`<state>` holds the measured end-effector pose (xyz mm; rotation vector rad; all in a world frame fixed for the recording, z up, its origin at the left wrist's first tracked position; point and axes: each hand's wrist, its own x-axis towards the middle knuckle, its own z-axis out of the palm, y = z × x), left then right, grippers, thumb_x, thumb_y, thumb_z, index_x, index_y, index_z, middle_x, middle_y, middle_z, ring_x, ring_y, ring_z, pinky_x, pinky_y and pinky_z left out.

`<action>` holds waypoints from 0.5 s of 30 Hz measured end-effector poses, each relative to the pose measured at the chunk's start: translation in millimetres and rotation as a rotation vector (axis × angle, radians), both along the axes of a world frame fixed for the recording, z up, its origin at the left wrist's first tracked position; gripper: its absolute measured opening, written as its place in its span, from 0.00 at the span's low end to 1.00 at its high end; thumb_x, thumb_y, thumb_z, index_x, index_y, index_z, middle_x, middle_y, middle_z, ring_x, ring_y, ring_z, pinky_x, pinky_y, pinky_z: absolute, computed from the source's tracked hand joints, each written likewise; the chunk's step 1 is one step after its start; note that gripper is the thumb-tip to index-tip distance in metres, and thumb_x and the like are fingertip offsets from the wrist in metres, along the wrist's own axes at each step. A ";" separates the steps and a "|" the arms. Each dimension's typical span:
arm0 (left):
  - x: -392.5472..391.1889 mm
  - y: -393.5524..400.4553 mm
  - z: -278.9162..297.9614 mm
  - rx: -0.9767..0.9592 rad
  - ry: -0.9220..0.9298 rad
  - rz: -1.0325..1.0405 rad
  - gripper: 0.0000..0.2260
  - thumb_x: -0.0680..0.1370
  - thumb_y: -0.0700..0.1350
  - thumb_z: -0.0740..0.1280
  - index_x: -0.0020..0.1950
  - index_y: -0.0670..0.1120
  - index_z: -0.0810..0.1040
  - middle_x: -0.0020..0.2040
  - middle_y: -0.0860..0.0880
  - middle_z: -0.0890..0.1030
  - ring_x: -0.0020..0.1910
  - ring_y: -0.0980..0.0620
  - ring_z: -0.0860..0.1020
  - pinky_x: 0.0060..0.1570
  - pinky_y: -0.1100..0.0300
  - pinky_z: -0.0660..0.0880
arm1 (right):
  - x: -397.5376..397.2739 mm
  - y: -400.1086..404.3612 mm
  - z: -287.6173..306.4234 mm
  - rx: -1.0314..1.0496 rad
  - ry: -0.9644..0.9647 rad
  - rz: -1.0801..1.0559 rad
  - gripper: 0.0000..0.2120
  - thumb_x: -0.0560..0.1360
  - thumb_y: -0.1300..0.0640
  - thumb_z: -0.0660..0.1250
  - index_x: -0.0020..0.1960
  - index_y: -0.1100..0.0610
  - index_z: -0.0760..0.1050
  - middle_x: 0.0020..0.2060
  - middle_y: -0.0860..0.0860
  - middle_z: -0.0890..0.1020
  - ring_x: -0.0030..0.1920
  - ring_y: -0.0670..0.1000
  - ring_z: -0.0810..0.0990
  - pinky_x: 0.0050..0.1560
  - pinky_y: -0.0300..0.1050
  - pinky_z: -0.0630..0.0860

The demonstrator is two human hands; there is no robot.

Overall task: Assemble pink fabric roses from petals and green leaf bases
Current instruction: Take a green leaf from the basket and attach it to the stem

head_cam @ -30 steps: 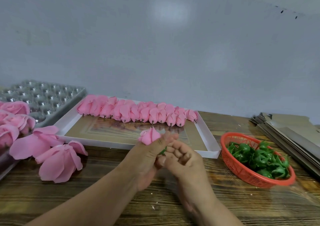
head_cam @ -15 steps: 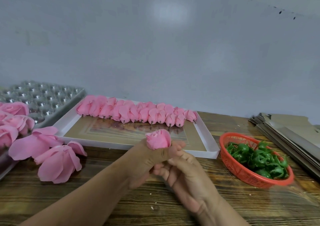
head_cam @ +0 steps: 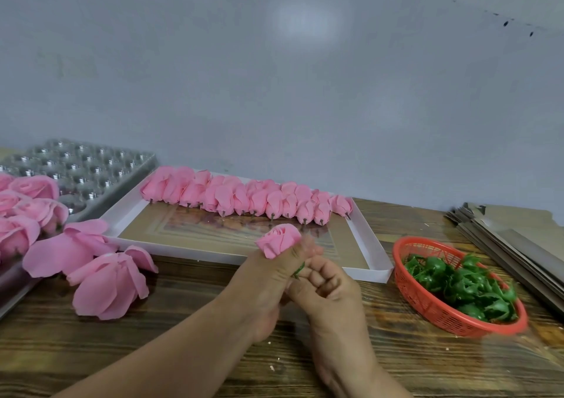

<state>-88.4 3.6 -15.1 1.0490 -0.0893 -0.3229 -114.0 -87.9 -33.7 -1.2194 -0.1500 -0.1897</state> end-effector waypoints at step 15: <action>4.7 15.1 1.1 0.095 -0.116 -0.277 0.38 0.53 0.56 0.83 0.54 0.34 0.80 0.34 0.44 0.74 0.27 0.57 0.66 0.27 0.67 0.63 | -0.4 -8.8 13.3 0.202 0.220 0.245 0.05 0.64 0.65 0.68 0.36 0.64 0.82 0.28 0.60 0.78 0.26 0.51 0.78 0.28 0.40 0.78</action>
